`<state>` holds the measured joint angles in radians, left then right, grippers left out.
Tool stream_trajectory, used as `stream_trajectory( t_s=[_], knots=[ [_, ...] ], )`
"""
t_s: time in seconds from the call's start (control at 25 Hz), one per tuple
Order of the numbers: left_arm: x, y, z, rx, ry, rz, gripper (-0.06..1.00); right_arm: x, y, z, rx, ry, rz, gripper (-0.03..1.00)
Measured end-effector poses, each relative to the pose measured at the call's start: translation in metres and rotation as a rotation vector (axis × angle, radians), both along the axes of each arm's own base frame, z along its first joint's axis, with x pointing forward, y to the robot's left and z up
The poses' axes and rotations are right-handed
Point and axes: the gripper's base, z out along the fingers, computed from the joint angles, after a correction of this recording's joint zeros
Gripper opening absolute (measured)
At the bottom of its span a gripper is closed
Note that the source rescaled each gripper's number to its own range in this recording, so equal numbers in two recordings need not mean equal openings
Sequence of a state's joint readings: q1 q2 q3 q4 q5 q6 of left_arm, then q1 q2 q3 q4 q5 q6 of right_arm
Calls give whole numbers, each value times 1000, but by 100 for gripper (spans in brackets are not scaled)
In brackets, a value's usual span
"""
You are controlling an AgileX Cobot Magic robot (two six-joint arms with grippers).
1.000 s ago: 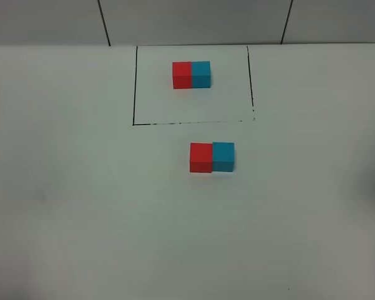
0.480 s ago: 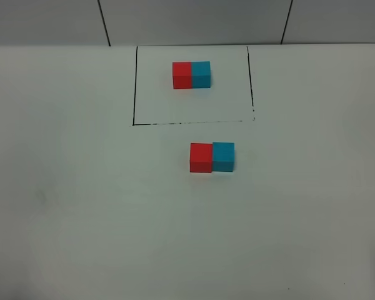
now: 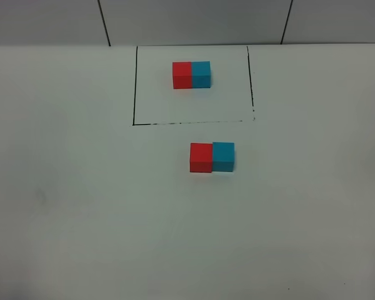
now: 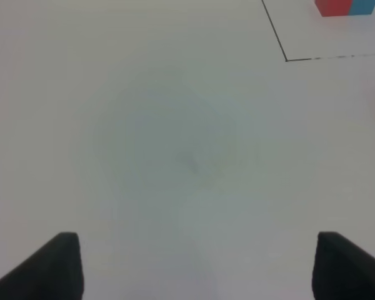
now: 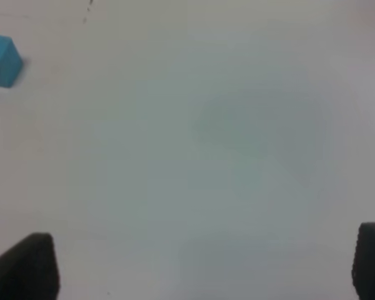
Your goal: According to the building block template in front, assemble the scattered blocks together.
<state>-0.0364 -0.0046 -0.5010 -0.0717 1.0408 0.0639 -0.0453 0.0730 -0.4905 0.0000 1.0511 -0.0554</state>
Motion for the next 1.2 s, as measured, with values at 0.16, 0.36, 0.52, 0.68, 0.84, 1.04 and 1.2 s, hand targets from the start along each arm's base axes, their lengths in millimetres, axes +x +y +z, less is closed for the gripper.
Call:
stream_trajectory(
  t_s=[0.16,0.36,0.52,0.68,0.84,1.04,1.2],
  knots=[
    [0,0,0,0,0,0,61,-9,3,0,24,-63,16,91],
    [0,0,0,0,0,0,61,-12,3,0,30,-78,21,84],
    [0,0,0,0,0,0,61,-12,3,0,33,-77,70,80],
    [0,0,0,0,0,0,61,-12,3,0,36,-77,109,80],
    [0,0,0,0,0,0,61,-12,3,0,34,-77,107,79],
    [0,0,0,0,0,0,61,-12,3,0,35,-77,107,79],
    [0,0,0,0,0,0,61,-12,3,0,36,-76,135,79]
  ],
)
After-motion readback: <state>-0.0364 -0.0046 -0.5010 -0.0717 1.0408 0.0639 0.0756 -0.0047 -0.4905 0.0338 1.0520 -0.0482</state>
